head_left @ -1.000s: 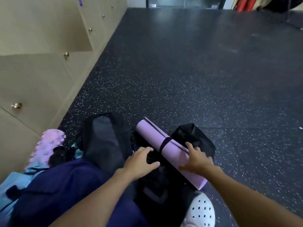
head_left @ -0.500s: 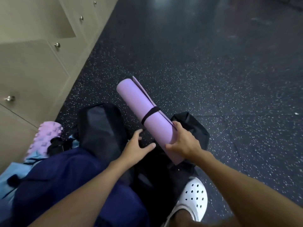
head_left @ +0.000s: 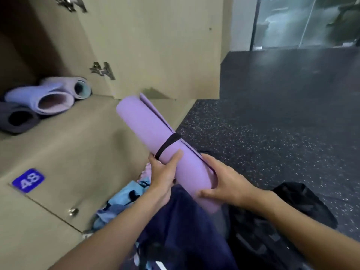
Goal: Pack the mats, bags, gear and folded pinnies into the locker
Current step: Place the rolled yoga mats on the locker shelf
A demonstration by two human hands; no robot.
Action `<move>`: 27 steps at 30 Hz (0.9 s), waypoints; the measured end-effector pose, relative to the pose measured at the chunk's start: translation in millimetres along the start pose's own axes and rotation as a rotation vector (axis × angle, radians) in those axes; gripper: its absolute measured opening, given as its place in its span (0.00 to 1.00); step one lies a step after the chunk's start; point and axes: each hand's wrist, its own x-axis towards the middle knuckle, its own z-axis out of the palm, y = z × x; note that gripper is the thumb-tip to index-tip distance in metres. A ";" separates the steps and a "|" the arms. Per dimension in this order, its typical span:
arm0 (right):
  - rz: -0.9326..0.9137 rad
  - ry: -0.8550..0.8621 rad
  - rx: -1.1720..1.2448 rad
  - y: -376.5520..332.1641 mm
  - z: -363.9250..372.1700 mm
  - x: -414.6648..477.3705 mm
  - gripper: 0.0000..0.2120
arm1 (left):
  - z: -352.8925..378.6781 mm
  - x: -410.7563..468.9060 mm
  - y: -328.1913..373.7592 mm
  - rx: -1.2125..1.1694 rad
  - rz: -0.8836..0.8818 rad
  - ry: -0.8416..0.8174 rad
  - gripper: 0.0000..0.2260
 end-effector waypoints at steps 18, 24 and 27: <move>-0.559 -0.304 0.486 -228.0 55.4 181.9 0.33 | -191.3 28.8 176.3 0.260 0.573 0.399 0.44; -0.629 -0.395 0.461 -270.0 81.4 231.0 0.43 | -224.2 40.0 186.9 0.430 0.487 0.565 0.41; -0.646 -0.423 0.453 -287.4 88.8 246.4 0.39 | -240.2 45.2 192.1 0.519 0.497 0.657 0.38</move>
